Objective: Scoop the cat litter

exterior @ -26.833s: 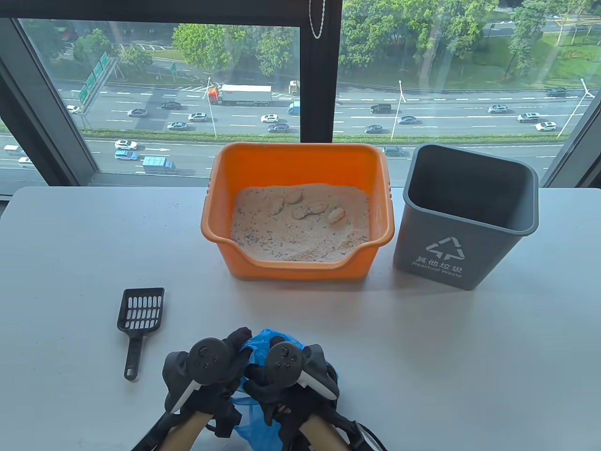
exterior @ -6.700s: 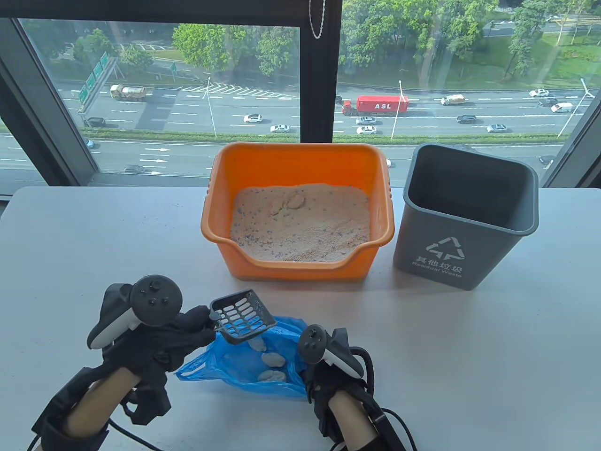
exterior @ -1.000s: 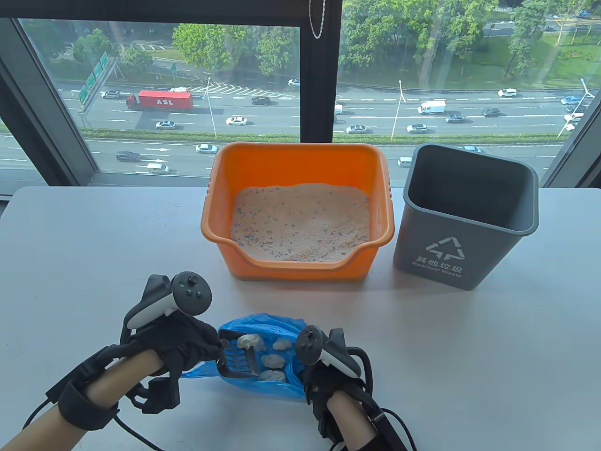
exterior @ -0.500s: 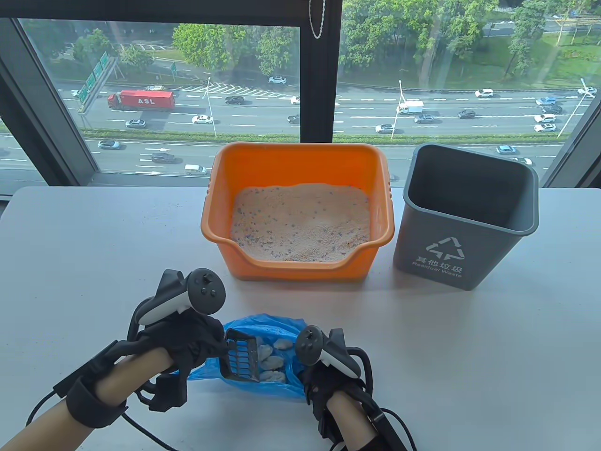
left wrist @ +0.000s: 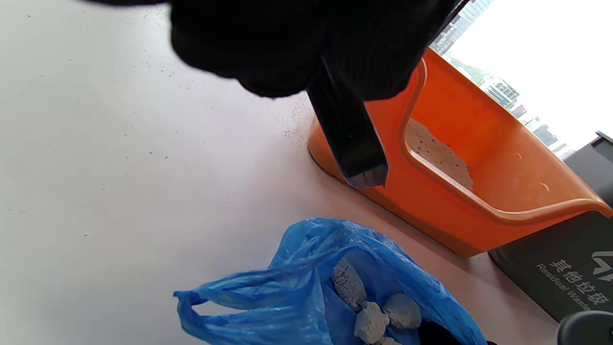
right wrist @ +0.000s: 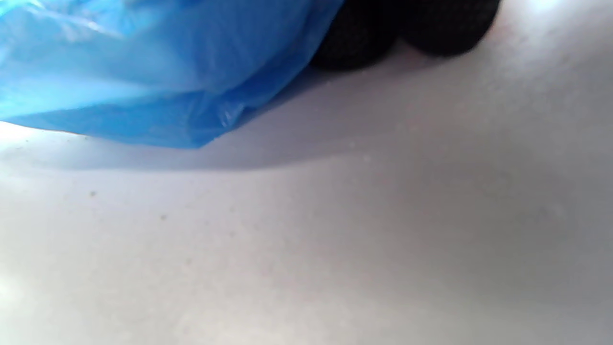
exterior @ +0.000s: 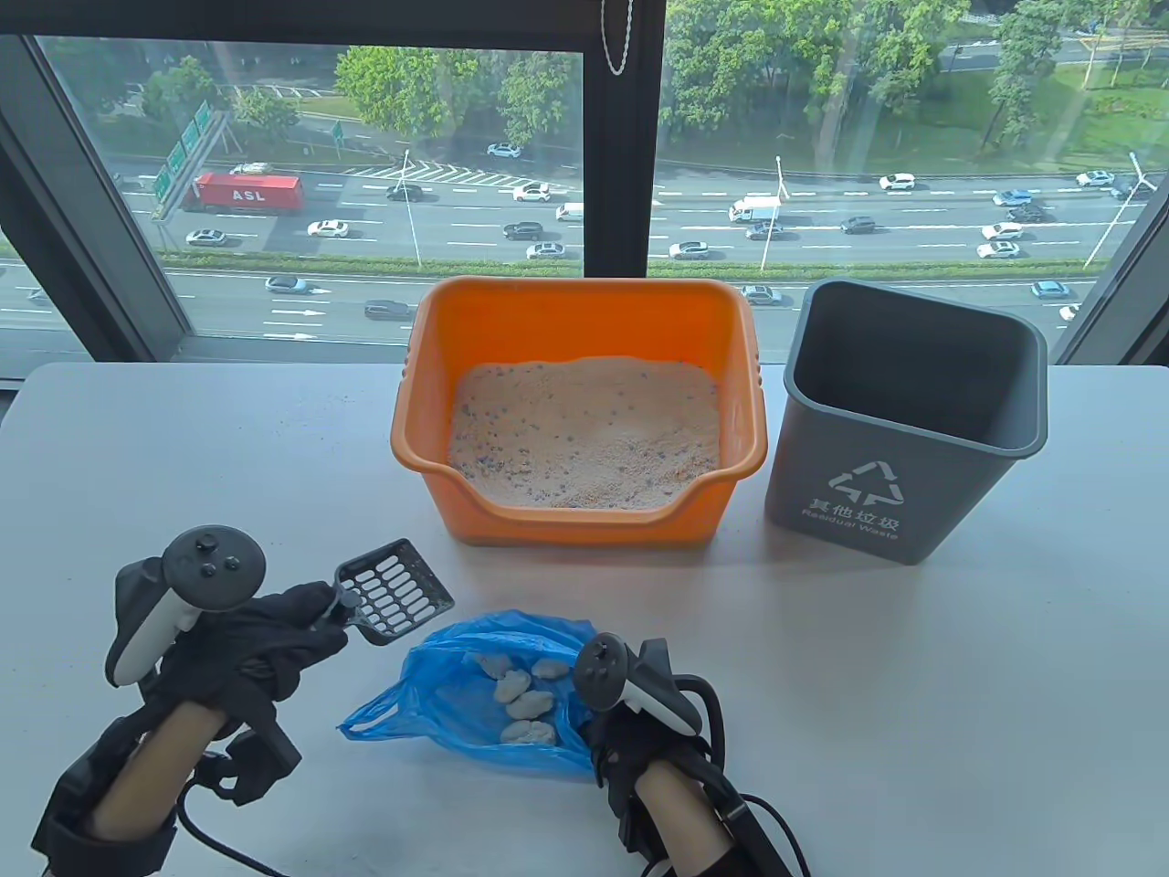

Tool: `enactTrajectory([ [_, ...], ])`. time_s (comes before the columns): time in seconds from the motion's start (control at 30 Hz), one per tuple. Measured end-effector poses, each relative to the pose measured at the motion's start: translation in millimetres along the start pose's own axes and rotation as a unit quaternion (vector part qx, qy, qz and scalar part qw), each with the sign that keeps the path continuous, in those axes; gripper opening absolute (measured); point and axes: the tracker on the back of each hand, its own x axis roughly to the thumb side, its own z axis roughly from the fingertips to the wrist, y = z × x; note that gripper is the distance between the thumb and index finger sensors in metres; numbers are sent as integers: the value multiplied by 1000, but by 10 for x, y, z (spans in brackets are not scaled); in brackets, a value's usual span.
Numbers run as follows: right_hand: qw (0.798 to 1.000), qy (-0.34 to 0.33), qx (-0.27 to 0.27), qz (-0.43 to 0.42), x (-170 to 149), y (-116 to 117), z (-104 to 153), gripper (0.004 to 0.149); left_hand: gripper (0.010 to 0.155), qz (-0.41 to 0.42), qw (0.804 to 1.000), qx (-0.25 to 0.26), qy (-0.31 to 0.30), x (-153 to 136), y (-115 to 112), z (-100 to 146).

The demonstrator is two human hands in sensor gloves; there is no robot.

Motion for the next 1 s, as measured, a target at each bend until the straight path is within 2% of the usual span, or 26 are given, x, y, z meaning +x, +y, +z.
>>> enactTrajectory([
  [0.13,1000,0,0,0,1,0,0,67,64,67,994,18,82,-467,29,-347],
  [0.23,1000,0,1,0,1,0,0,67,63,120,985,31,119,-786,15,-534],
  [0.43,1000,0,2,-1,0,0,-1,67,63,144,972,76,169,-1159,7,-710],
  [0.67,1000,0,2,-1,-1,0,-1,67,62,104,969,92,205,-1350,-76,-784],
  [0.8,1000,0,2,-1,-1,0,-1,67,61,58,971,88,215,-1332,-91,-784],
  [0.87,1000,0,2,-1,-1,0,-1,67,61,15,968,102,228,-1308,-110,-780],
  [1.0,1000,0,2,-1,-1,0,-1,67,60,-11,964,113,242,-1314,-168,-803],
])
